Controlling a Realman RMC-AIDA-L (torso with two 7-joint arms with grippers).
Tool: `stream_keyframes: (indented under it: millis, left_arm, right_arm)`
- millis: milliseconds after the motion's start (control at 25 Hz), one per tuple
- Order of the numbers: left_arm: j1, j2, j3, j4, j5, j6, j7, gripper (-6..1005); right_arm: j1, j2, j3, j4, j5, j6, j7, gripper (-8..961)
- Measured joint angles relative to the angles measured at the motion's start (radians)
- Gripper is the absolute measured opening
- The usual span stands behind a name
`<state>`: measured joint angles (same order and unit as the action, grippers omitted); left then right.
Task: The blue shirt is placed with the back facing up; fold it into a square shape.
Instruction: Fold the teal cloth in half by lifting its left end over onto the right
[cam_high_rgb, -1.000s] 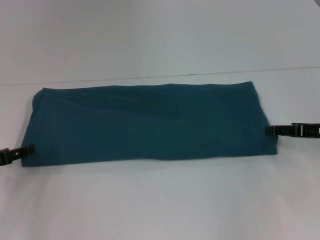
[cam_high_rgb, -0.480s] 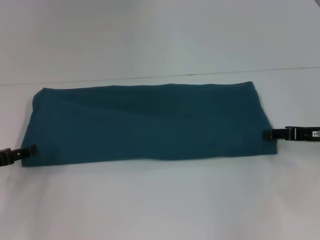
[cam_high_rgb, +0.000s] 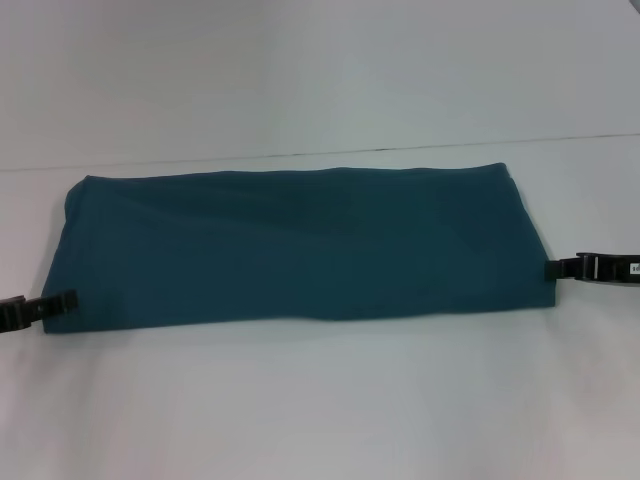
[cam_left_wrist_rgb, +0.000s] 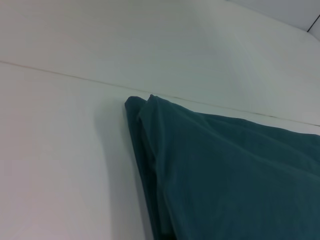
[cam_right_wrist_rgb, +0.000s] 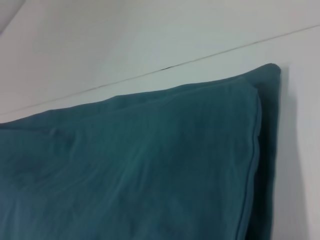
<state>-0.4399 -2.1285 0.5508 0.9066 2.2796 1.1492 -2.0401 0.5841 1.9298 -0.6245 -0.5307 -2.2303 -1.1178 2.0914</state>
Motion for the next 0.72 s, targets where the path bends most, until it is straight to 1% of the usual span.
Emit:
stream_keyframes:
  millis: [200, 440, 720]
  left_arm:
    - [-0.003, 0.001, 0.000, 0.000, 0.000, 0.000, 0.000, 874]
    - [-0.005, 0.003, 0.000, 0.000, 0.000, 0.000, 0.000, 873]
    - [-0.009, 0.003, 0.006, -0.002, 0.009, -0.008, 0.000, 872]
  right_arm:
    - [0.001, 0.003, 0.000, 0.000, 0.001, 0.009, -0.001, 36]
    - [0.002, 0.005, 0.001, -0.001, 0.003, 0.012, -0.002, 7]
    - [0.002, 0.008, 0.002, -0.007, 0.004, 0.013, -0.004, 7]
